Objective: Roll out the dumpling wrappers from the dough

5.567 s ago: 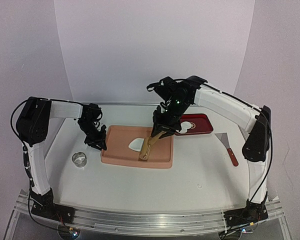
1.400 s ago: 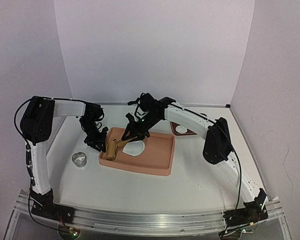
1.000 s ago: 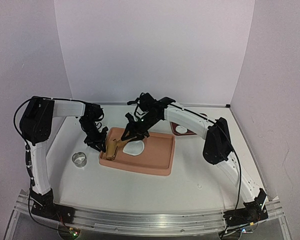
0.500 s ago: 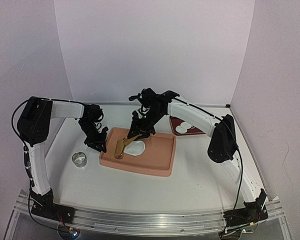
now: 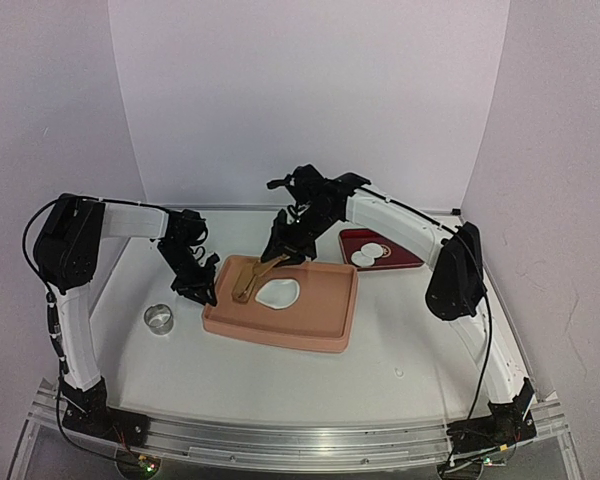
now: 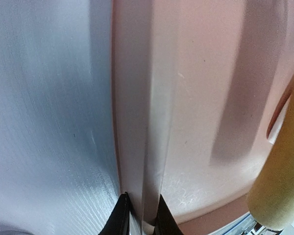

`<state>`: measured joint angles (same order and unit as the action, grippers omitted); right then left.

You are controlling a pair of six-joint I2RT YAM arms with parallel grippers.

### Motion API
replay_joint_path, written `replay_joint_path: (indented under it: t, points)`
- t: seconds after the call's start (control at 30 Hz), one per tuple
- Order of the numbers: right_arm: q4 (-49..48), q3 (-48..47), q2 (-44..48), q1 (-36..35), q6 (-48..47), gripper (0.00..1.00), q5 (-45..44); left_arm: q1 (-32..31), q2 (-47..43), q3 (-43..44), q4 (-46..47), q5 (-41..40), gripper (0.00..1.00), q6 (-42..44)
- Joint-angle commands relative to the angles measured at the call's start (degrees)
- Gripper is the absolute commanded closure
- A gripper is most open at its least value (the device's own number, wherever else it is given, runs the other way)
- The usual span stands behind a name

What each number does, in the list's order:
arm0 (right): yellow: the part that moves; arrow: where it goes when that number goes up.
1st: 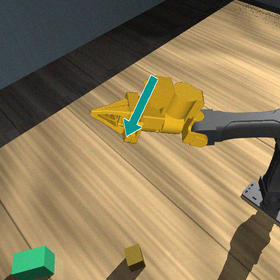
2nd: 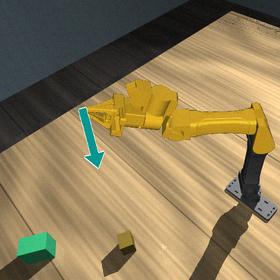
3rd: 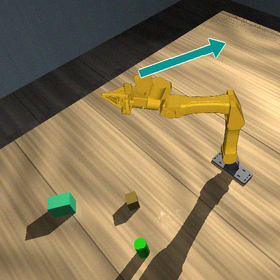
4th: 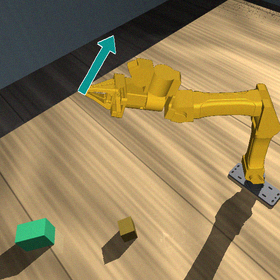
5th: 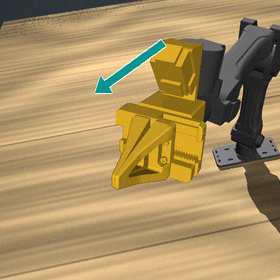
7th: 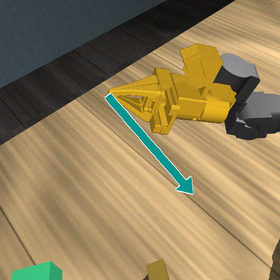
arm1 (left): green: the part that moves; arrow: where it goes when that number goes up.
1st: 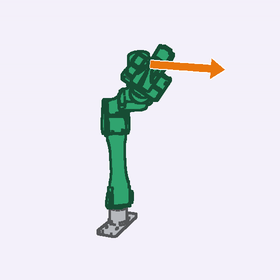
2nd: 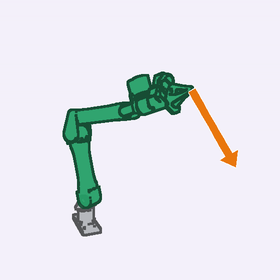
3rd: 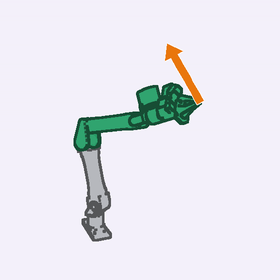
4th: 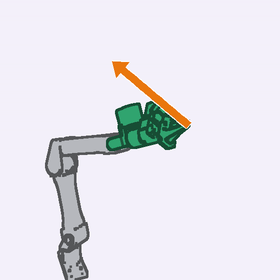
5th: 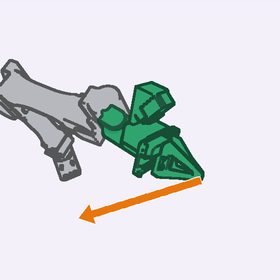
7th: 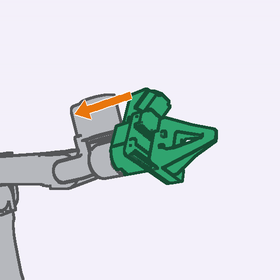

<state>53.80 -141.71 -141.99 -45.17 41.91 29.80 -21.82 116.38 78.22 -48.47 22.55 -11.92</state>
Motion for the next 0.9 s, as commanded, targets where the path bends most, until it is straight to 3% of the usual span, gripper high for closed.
replay_joint_path:
  t: [0.0,0.23,0.37,0.47,0.6,0.87]
  points:
    - [-7.4,1.2,9.0,0.3,2.5,1.00,2.5,-2.3,8.2,-5.8,2.5,-2.2,1.00,1.1]
    - [-7.7,11.3,15.1,1.5,4.8,1.00,-5.7,-2.3,6.5,-4.4,0.1,-3.6,1.00,-0.4]
    - [-7.7,19.3,18.2,1.7,4.9,1.00,-6.7,-2.6,4.2,-2.3,-2.4,-4.7,0.91,-2.4]
    - [-7.7,21.4,19.4,1.6,4.8,1.00,-7.7,-3.0,3.0,-2.0,-4.1,-6.0,0.86,-2.8]
    - [-7.8,23.7,20.8,1.6,5.1,1.00,-7.9,-3.2,0.4,-2.4,-7.2,-7.8,0.90,-3.3]
    - [-8.3,26.8,22.4,0.3,5.0,1.00,-7.9,-6.1,-4.6,-5.8,-12.5,-7.7,0.87,-5.5]
